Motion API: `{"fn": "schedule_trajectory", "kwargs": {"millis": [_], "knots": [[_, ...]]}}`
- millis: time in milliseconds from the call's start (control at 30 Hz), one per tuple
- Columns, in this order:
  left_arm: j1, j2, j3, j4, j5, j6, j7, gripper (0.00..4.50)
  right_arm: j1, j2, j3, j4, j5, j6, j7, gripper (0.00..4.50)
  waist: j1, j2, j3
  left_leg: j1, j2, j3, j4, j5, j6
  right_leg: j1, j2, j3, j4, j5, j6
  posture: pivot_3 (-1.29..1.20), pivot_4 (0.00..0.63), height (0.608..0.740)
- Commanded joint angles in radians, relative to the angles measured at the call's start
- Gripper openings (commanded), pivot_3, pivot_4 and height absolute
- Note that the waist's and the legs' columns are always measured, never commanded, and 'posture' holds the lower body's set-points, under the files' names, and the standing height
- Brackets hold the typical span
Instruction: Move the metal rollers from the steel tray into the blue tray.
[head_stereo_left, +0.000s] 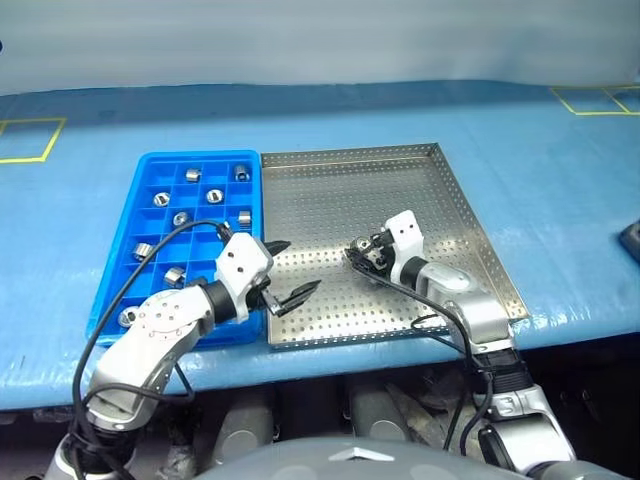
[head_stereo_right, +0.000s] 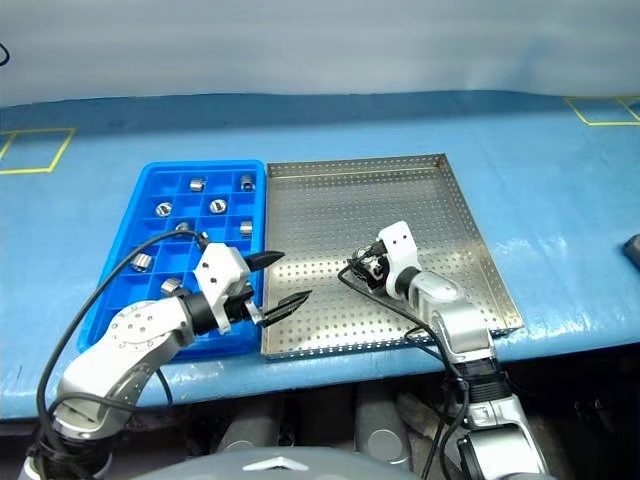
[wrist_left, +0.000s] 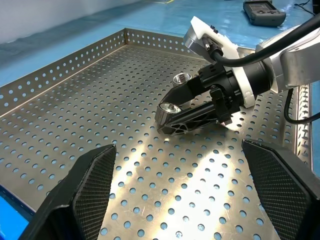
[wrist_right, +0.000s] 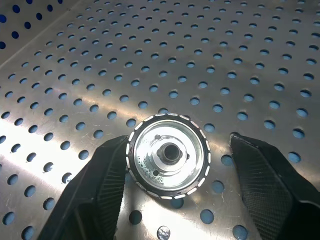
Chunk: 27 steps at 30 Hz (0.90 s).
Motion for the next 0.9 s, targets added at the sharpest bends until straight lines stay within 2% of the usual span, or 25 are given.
{"fn": "schedule_trajectory", "kwargs": {"millis": [33, 233, 367, 600, 700, 800, 900], "knots": [[0.005, 0.005, 0.007, -0.011, 0.009, -0.03, 0.004, 4.42, -0.016, 0.006, -0.017, -0.013, -0.001, -0.02, -0.007, 2.28, 0.0, 0.0, 0.0, 0.0, 0.0, 0.0, 0.0, 0.0, 0.0, 0.0, 0.0, 0.0, 0.0, 0.0, 0.0, -0.12, 0.15, 0.74], [0.016, 0.008, 0.015, -0.008, 0.008, -0.036, 0.003, 4.42, -0.022, 0.038, -0.048, -0.037, -0.003, 0.001, -0.074, 2.28, 0.0, 0.0, 0.0, 0.0, 0.0, 0.0, 0.0, 0.0, 0.0, 0.0, 0.0, 0.0, 0.0, 0.0, 0.0, -0.12, 0.15, 0.74], [0.032, 0.01, 0.041, -0.017, -0.007, -0.031, 0.003, 4.42, -0.027, 0.07, -0.07, -0.061, -0.032, -0.053, -0.156, 2.28, 0.0, 0.0, 0.0, 0.0, 0.0, 0.0, 0.0, 0.0, 0.0, 0.0, 0.0, 0.0, 0.0, 0.0, 0.0, -0.12, 0.15, 0.74], [0.072, 0.015, 0.082, -0.035, -0.019, -0.019, 0.017, 4.42, -0.057, 0.052, -0.07, -0.066, 0.008, 0.02, -0.106, 2.28, 0.0, 0.001, 0.0, 0.0, 0.0, 0.0, 0.0, 0.0, 0.0, 0.0, 0.0, 0.0, 0.0, 0.0, 0.0, -0.1, 0.15, 0.74], [0.069, 0.013, 0.082, -0.038, -0.02, -0.02, 0.023, 4.42, -0.058, 0.045, -0.059, -0.039, -0.011, 0.036, -0.109, 1.66, 0.004, 0.001, 0.0, 0.0, 0.0, 0.0, 0.0, 0.0, 0.0, 0.0, 0.0, 0.0, 0.0, 0.0, 0.0, -0.1, 0.15, 0.74], [0.068, 0.006, 0.083, -0.039, -0.024, -0.022, 0.032, 4.42, -0.054, 0.038, -0.047, -0.039, -0.022, 0.031, -0.095, 0.72, 0.004, 0.001, 0.0, 0.0, 0.0, 0.0, 0.0, 0.0, 0.0, 0.0, 0.0, 0.0, 0.0, 0.0, 0.0, -0.1, 0.15, 0.74], [0.064, 0.007, 0.073, -0.037, -0.021, -0.023, 0.031, 4.42, -0.055, 0.035, -0.047, -0.044, -0.023, 0.045, -0.103, 0.72, 0.004, 0.001, 0.0, 0.0, 0.0, 0.0, 0.0, 0.0, 0.0, 0.0, 0.0, 0.0, 0.0, 0.0, 0.0, -0.1, 0.15, 0.74]]}}
